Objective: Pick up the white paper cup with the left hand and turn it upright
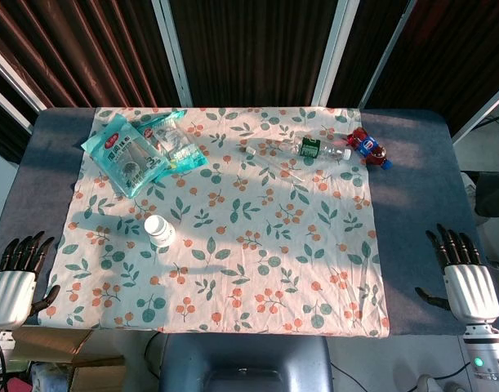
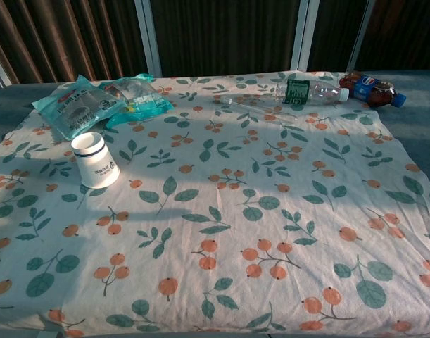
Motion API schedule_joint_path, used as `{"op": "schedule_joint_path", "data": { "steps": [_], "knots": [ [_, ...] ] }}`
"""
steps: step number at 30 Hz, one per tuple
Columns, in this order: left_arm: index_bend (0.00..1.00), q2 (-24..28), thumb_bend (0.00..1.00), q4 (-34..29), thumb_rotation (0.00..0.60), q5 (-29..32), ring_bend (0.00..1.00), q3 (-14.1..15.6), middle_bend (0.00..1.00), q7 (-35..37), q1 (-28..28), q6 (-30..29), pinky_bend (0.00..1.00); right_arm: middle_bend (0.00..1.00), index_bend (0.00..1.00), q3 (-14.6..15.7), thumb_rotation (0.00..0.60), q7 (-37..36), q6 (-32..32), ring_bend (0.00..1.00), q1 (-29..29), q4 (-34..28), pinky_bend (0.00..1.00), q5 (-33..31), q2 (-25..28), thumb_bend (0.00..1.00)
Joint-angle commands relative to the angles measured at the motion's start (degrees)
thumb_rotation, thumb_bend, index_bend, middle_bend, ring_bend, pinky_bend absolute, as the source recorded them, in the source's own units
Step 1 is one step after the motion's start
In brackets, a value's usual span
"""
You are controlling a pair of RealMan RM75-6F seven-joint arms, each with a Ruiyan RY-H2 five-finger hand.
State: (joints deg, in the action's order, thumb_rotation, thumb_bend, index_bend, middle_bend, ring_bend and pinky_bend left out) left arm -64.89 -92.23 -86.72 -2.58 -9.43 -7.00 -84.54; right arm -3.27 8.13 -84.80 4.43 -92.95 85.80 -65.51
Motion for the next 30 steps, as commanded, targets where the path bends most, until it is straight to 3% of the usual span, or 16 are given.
{"op": "schedule_joint_path", "data": {
  "steps": [1, 13, 17, 20, 25, 30],
  "knots": [
    [0.00, 0.4, 0.27, -0.5, 0.600, 0.0, 0.00, 0.0, 0.00, -0.4, 0.0, -0.2, 0.00, 0.00, 0.00, 0.0, 0.600, 0.0, 0.1, 0.00, 0.1, 0.1, 0.00, 0.0, 0.1, 0.00],
    [0.00, 1.8, 0.27, -3.9, 0.600, 0.7, 0.00, -0.8, 0.00, -4.4, -2.0, 2.4, 0.00, 0.00, 0.00, -0.4, 0.600, -0.6, 1.2, 0.00, 0.6, 0.6, 0.00, -0.8, 0.3, 0.00],
    [0.00, 5.5, 0.29, -11.1, 0.600, 1.0, 0.00, -0.7, 0.00, -3.9, -5.7, 9.6, 0.00, 0.00, 0.00, -0.5, 0.600, -0.4, 1.8, 0.00, 0.9, 0.8, 0.00, -1.2, 0.3, 0.00],
    [0.00, 7.4, 0.31, -14.7, 0.600, 2.2, 0.00, -2.6, 0.00, -6.5, -10.0, 14.7, 0.00, 0.00, 0.00, -0.9, 0.600, -0.5, 2.3, 0.00, 1.3, 1.1, 0.00, -1.7, 0.3, 0.00],
    [0.00, 6.0, 0.31, -18.2, 0.600, 10.2, 0.00, -7.4, 0.00, -16.6, -18.9, 24.0, 0.00, 0.00, 0.00, -1.0, 0.600, -0.8, 2.8, 0.00, 1.5, 1.5, 0.00, -1.9, 0.3, 0.00],
    [0.00, 1.6, 0.31, -15.5, 0.600, 21.9, 0.00, -9.8, 0.00, -29.9, -28.2, 31.2, 0.00, 0.00, 0.00, -0.5, 0.600, -0.5, 2.9, 0.00, 1.6, 1.7, 0.00, -1.3, 0.4, 0.00]
  ]
}}
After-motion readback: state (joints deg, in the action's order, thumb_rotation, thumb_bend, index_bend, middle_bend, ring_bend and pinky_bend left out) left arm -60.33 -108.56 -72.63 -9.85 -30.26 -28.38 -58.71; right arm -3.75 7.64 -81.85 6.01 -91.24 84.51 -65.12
